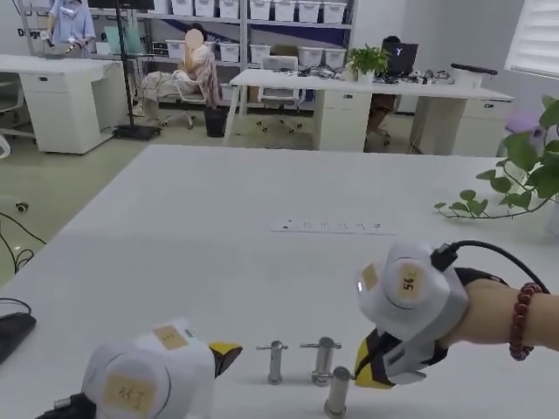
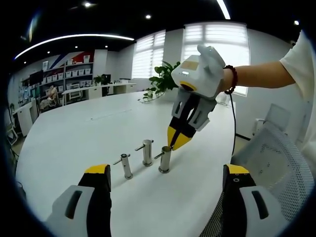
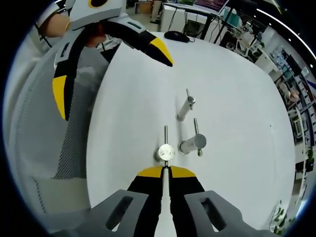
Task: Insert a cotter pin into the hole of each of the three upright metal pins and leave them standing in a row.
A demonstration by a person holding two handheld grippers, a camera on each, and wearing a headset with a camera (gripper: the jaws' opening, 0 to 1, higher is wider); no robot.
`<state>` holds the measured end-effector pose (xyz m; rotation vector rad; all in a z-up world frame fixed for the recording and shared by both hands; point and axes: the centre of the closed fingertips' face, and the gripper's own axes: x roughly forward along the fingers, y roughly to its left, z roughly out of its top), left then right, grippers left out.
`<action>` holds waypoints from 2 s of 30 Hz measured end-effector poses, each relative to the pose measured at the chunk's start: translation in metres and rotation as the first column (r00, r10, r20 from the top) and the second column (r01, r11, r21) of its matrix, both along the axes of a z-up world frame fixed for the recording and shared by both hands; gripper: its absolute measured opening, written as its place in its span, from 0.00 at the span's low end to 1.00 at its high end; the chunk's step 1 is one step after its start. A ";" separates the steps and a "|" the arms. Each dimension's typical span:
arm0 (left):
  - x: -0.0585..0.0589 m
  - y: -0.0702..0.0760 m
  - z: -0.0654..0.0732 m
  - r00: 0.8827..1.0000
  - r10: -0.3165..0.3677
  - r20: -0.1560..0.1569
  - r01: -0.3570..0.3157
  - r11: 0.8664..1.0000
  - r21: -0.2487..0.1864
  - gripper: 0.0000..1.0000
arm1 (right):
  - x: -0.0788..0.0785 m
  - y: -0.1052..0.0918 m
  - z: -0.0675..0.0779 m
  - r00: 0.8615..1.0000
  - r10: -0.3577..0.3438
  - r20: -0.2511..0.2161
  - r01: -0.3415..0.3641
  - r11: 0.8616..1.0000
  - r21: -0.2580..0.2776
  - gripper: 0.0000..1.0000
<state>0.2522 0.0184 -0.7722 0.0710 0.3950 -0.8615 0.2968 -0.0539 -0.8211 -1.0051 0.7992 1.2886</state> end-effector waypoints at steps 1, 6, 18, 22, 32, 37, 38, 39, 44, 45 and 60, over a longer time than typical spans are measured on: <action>0.000 0.000 0.000 1.000 0.000 0.000 0.000 1.000 -0.001 0.94 | 0.000 0.000 0.000 1.000 0.000 0.000 0.000 1.000 0.000 0.05; 0.000 0.000 0.000 1.000 -0.002 0.001 0.002 1.000 -0.001 0.94 | -0.003 0.005 0.003 0.999 -0.027 -0.027 0.029 0.998 0.047 0.14; 0.001 0.002 0.002 1.000 0.008 0.007 -0.007 1.000 -0.008 0.95 | -0.003 0.014 0.006 0.990 -0.114 -0.079 0.124 0.982 0.145 0.22; 0.002 0.002 0.002 1.000 0.013 0.007 -0.012 1.000 -0.011 0.95 | -0.001 0.017 0.005 0.987 -0.136 -0.091 0.150 0.974 0.168 0.22; 0.004 0.004 0.004 1.000 0.024 0.006 -0.024 0.999 -0.022 0.95 | 0.001 0.023 -0.001 0.978 -0.171 -0.119 0.193 0.958 0.210 0.22; 0.005 0.005 0.004 1.000 0.031 0.005 -0.031 0.999 -0.028 0.95 | 0.001 0.024 -0.003 0.980 -0.166 -0.112 0.187 0.958 0.217 0.20; 0.005 0.005 0.004 0.999 0.032 0.005 -0.031 0.999 -0.029 0.95 | 0.002 0.024 -0.004 0.981 -0.164 -0.109 0.184 0.959 0.216 0.19; 0.005 0.005 0.004 0.999 0.033 0.005 -0.033 0.999 -0.029 0.94 | 0.002 0.023 -0.004 0.982 -0.159 -0.105 0.179 0.961 0.213 0.18; 0.006 0.006 0.005 0.999 0.036 0.004 -0.036 0.999 -0.033 0.94 | 0.002 0.025 -0.004 0.981 -0.161 -0.110 0.182 0.957 0.224 0.16; 0.006 0.006 0.005 0.999 0.036 0.004 -0.036 0.999 -0.033 0.94 | 0.002 0.025 -0.004 0.980 -0.165 -0.114 0.187 0.956 0.227 0.15; 0.005 0.005 0.003 1.000 0.029 -0.005 -0.029 0.999 -0.027 0.93 | -0.001 0.026 -0.003 0.983 -0.146 -0.115 0.171 0.955 0.244 0.14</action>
